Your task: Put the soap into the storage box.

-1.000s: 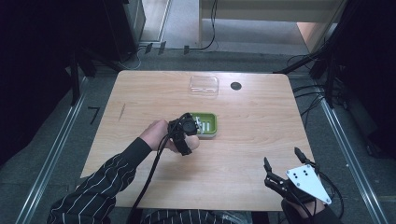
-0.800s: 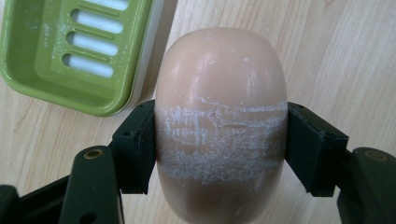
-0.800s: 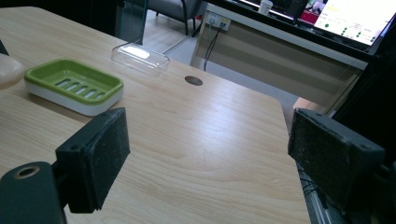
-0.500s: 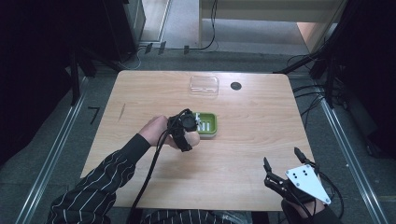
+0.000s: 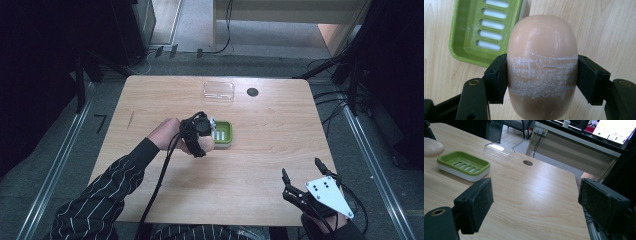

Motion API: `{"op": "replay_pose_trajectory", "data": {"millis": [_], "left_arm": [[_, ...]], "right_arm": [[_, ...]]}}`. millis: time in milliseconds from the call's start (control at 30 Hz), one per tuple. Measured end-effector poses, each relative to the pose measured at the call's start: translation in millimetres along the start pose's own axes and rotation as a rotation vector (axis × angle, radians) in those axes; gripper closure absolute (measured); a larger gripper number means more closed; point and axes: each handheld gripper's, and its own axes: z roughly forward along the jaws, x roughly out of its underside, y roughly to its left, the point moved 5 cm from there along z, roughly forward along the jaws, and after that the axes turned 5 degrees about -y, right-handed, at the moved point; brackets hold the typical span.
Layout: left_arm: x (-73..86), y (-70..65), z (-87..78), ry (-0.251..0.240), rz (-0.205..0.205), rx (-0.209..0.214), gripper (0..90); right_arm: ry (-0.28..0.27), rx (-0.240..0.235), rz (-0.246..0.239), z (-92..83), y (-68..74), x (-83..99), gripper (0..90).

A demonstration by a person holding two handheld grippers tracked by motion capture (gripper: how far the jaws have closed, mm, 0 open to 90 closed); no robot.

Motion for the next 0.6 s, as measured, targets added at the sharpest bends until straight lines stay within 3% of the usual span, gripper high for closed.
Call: {"op": "replay_pose_trajectory", "data": {"millis": [267,600], "left_arm": [[1.5,14.5,-2.9,-0.007,-0.006,-0.010,33.6],[5.4,27.0,4.6,0.026,-0.011,0.004,33.6]], "right_arm": [[0.001,0.002,0.000,0.5,-0.1,0.0,13.4],[0.002,0.005,0.003,0.9,-0.4,0.1,13.4]]}}
